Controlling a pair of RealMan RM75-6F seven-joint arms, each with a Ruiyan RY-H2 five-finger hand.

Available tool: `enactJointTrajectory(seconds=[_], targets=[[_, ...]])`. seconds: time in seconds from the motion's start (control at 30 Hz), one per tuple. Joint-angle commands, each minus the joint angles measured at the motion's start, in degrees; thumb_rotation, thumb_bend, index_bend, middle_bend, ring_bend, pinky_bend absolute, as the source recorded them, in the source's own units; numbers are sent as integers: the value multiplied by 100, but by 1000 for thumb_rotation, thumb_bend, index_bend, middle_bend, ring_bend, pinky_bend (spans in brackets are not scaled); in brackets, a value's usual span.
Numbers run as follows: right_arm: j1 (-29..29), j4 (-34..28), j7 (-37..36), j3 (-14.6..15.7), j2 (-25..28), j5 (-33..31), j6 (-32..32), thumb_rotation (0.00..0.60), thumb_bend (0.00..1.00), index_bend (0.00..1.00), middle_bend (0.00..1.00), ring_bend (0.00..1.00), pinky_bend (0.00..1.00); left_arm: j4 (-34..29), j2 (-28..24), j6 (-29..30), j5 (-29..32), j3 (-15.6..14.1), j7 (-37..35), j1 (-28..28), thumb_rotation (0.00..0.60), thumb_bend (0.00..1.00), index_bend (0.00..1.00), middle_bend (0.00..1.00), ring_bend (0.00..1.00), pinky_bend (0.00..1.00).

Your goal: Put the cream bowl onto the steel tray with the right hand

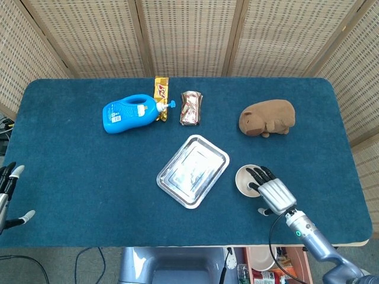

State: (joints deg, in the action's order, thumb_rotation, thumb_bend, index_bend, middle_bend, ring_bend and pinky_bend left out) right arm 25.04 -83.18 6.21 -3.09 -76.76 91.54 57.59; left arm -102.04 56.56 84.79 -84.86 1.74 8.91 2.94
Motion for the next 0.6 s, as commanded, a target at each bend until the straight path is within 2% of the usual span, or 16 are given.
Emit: enactJointTrajectory(seconds=[0.03,0.1,0.23,0.33,0.47,0.6], targets=[[116,186,151,-56,-183,-189,-141,600,167,368,0,0,0,5,7,-55,68,32,15,39,600,0,0,0,0,0],[149,299,154,-72,-287,-259,-154,600,197,416,0,0,0,7,10,-89,121,49,15,59,600,0,0,0,0,0],[198,592,102,-92,-513,-349,-114,600,315,575,0,0,0,14,19,-167,220,68,22,96,600,0,0,0,0,0],[225,675,8,-89,-582,-365,-80,600,353,647,0,0,0,20,27,-193,254,74,43,113,600,0,0,0,0,0],[309,760,-119,-127,-639,-183,182,600,381,677,0,0,0,41,51,-312,388,97,81,169,600,0,0,0,0,0],[479,577,-129,-215,-539,-30,299,600,382,680,0,0,0,56,59,-407,515,132,85,220,600,0,0,0,0,0]])
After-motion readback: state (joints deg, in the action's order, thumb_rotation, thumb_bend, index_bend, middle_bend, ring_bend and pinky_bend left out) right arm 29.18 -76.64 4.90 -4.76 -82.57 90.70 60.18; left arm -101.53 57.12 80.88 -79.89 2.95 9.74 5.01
